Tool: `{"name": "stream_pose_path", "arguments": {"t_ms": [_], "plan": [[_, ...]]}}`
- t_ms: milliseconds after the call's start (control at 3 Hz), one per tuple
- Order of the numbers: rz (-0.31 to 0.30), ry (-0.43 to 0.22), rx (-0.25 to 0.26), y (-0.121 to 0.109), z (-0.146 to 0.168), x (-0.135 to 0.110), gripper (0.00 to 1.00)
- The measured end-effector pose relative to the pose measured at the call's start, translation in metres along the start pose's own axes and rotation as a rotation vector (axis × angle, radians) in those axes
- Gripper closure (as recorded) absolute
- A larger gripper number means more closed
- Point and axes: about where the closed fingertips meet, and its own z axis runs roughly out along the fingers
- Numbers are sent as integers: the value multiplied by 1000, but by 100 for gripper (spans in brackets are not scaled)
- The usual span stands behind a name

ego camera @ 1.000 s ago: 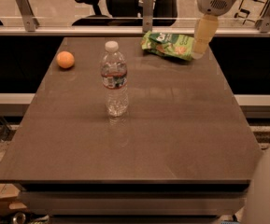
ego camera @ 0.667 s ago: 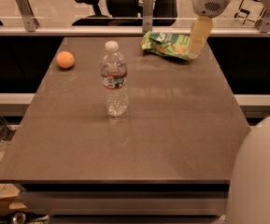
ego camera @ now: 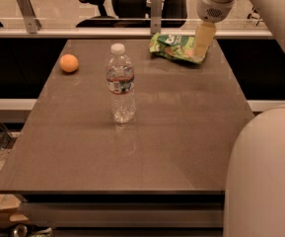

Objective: Move green rice chip bag near water bottle

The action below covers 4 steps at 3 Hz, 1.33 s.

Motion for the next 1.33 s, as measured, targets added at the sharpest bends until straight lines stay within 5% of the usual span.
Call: {"name": "stream_pose_path", "arguments": {"t_ms": [667,1333], "plan": [[39,3,15,-11,27,4,0],[51,-17,-32,-19,73,-7,0]]}}
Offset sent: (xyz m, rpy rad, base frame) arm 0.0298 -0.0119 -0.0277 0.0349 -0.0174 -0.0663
